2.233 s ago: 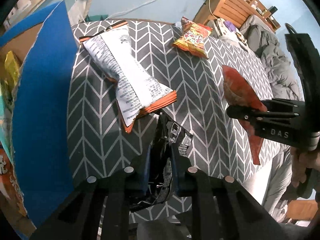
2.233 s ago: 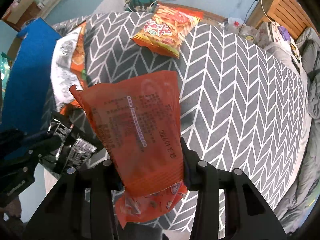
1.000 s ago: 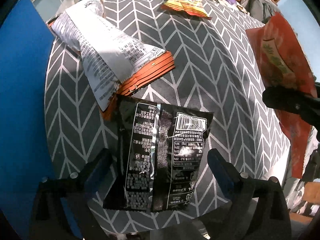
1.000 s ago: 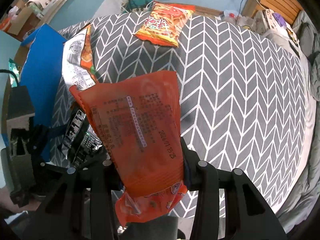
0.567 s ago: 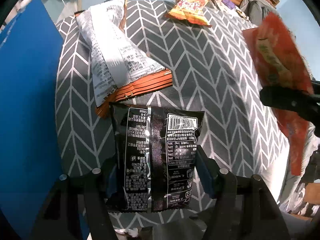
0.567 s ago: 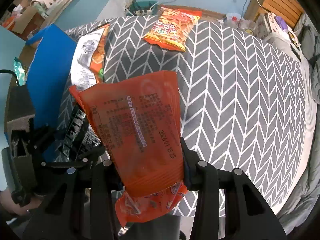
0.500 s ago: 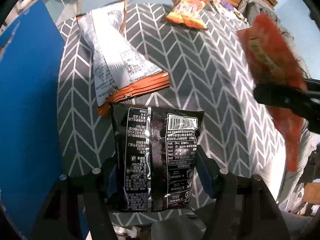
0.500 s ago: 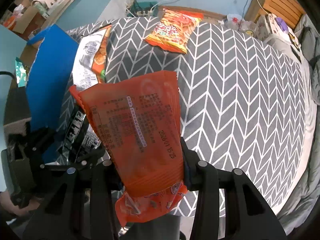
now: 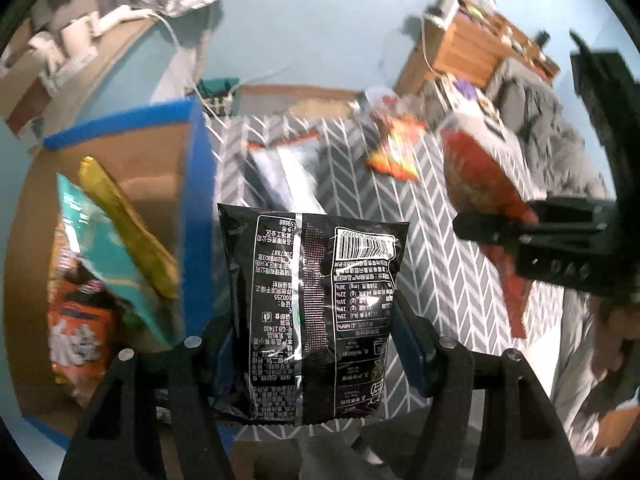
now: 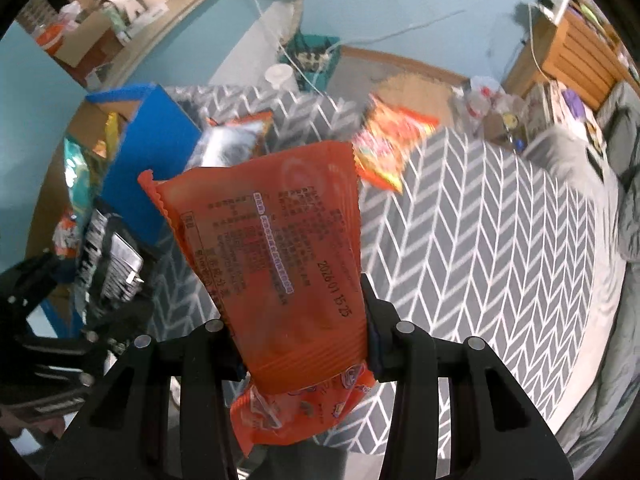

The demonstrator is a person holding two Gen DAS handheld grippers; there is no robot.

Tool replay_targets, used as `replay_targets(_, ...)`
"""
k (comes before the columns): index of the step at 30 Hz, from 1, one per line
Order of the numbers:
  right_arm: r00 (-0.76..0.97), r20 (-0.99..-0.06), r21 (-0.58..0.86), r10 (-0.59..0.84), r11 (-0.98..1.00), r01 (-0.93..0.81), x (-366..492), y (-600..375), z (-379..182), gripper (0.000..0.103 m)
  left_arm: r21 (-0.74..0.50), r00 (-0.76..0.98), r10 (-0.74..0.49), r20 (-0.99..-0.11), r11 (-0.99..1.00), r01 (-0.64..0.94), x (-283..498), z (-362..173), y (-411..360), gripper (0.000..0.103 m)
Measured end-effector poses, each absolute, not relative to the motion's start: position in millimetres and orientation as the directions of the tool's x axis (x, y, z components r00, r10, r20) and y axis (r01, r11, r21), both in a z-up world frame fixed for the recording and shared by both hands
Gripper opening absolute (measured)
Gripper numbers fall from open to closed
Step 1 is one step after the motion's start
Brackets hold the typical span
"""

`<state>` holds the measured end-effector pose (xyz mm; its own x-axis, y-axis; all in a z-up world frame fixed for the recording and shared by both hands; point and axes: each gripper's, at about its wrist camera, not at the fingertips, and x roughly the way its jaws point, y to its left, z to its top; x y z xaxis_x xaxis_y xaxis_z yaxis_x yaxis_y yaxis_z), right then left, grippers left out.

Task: Organize snacks
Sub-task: 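Carry the black bag and red-orange bag over the cardboard box with both grippers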

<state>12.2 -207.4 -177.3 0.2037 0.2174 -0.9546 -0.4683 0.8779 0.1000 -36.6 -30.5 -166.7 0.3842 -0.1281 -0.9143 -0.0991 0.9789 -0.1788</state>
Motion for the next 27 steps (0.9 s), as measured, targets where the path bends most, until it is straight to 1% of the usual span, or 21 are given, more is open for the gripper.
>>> replay_targets(4, 0.223, -0.942, 0.102, 0.249, 0.849, -0.518, 19, -181, -159, 0.041, -0.195, 0.447, -0.109, -0.888, 0.969, -0.15, -41, -137, -6, 0.068)
replay_targets(9, 0.225, -0.929, 0.112, 0.292, 0.804, -0.583, 22, -142, -146, 0.041, -0.202, 0.501, -0.07, -0.863, 0.956, -0.214, -48, -115, 21, 0.068)
replay_targets(12, 0.215, -0.924, 0.119, 0.316, 0.773, -0.623, 22, -115, -141, 0.041, -0.187, 0.522, -0.024, -0.853, 0.947, -0.262, -54, -106, 43, 0.068)
replay_targets(20, 0.159, -0.918, 0.149, 0.363, 0.689, -0.709, 19, -46, -138, 0.041, -0.175, 0.509, 0.063, -0.859, 0.897, -0.406, -76, -112, 104, 0.068)
replay_targets(27, 0.117, -0.922, 0.155, 0.37, 0.627, -0.764, 7, 3, -145, 0.041, -0.182, 0.479, 0.1, -0.872, 0.843, -0.506, -94, -126, 145, 0.068)
